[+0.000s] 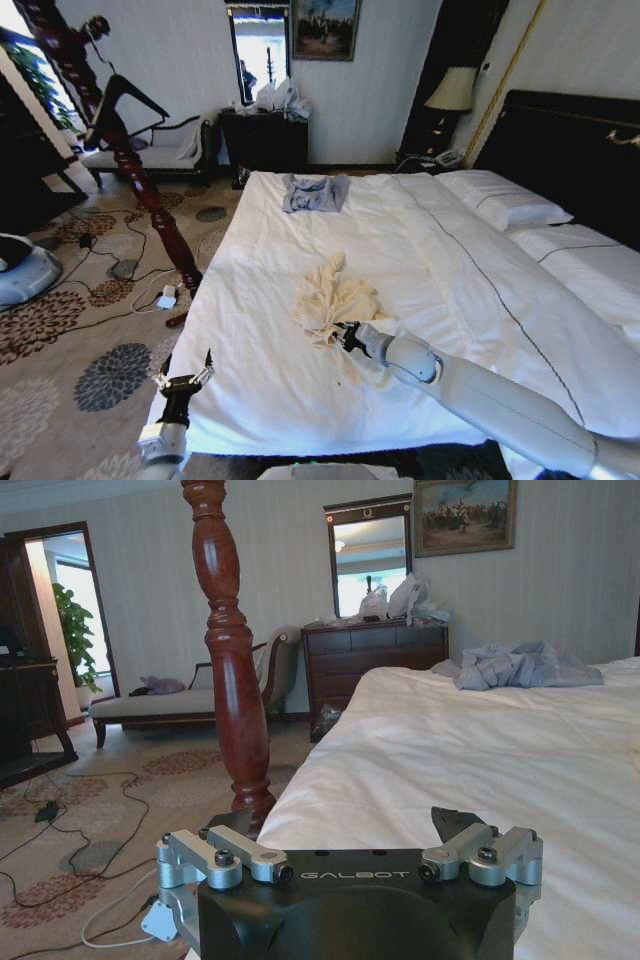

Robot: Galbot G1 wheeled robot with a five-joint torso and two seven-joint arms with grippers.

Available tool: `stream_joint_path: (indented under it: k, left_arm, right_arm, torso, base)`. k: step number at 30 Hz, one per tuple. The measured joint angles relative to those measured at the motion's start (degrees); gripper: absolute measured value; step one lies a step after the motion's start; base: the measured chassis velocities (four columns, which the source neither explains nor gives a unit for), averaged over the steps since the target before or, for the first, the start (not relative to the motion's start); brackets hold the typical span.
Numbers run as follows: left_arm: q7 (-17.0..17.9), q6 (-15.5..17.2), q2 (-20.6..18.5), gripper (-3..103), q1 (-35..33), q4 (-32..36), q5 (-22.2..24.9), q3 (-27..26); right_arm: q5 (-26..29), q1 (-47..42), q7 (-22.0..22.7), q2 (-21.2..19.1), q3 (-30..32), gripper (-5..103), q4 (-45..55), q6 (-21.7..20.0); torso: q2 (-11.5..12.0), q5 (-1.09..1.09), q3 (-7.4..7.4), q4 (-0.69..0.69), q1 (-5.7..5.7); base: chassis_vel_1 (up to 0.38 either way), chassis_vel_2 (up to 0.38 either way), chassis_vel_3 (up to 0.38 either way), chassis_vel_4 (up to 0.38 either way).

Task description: Pick up the clothes from the bed and hang them on the clothes hanger.

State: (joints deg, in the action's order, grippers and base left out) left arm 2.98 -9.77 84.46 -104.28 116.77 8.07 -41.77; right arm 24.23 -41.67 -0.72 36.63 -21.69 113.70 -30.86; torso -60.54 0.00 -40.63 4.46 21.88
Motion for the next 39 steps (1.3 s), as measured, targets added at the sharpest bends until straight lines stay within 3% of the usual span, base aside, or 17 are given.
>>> stream_joint_path:
  k: [2,6,11,14,15,19,29,33,37,39]
  left_arm:
    - [0.03,0.00,0.09,100,0.05,0.02,-0.21,0.10]
    - [0.09,0.00,0.18,100,-0.05,0.19,-0.34,0.24]
    - [0.19,0.15,0.19,100,-0.29,0.58,-0.36,0.34]
    - [0.23,0.27,0.08,100,-0.62,1.05,-0.31,0.39]
    - [0.23,0.27,0.08,100,-0.62,1.05,-0.31,0.39]
    - [0.25,0.31,0.07,100,-0.94,1.29,-0.51,0.90]
    - [0.27,1.09,0.00,100,-1.04,2.91,-1.07,1.75]
    - [0.27,1.27,-0.04,100,-1.07,3.60,-1.03,1.95]
    - [0.25,1.28,-0.05,100,-1.27,4.05,0.69,2.31]
    - [-0.72,1.53,-0.10,100,-1.20,4.63,6.71,3.22]
  right_arm:
    - [-1.22,-0.83,-2.16,-0.76,1.92,2,-0.68,3.69]
    - [-1.05,-2.14,-3.09,-2.37,4.55,1,-0.30,5.22]
    - [3.64,-3.53,-2.60,-3.89,12.12,0,1.80,7.62]
    - [16.21,0.29,0.86,-3.16,22.52,0,4.90,9.21]
    - [16.21,0.29,0.86,-3.16,22.52,0,4.90,9.21]
    - [29.62,7.41,3.78,-4.30,30.02,0,7.63,12.85]
    - [41.80,15.09,6.35,-9.17,37.40,0,9.94,17.10]
    - [43.42,16.64,6.44,-10.36,37.97,0,10.08,17.22]
    - [44.72,18.48,6.44,-11.05,38.11,0,10.11,17.27]
    - [45.20,19.51,6.40,-11.23,38.04,0,10.35,17.28]
  torso:
    - [0.00,0.00,0.00,0.00,0.00]
    - [0.00,0.01,0.00,-0.01,0.00]
    - [0.00,0.01,0.00,0.02,0.00]
    - [0.01,0.00,0.00,-0.02,0.00]
    - [0.01,0.00,0.00,-0.02,0.00]
    - [0.00,-0.01,0.00,-0.01,0.00]
    - [0.00,0.00,0.00,0.00,0.00]
    - [0.00,0.01,0.00,0.01,0.00]
    - [0.00,0.00,0.00,0.00,0.00]
    - [0.00,0.00,0.00,-0.01,0.00]
  base:
    - [0.000,0.000,0.000,0.000]
    - [0.000,0.000,0.000,0.000]
    - [0.000,0.000,0.000,0.000]
    - [0.000,0.000,0.000,0.000]
    - [0.000,0.000,0.000,0.000]
    - [0.000,0.000,0.000,0.000]
    - [0.000,0.000,0.000,0.000]
    - [0.000,0.000,0.000,0.000]
    - [0.000,0.000,0.000,0.000]
    - [0.000,0.000,0.000,0.000]
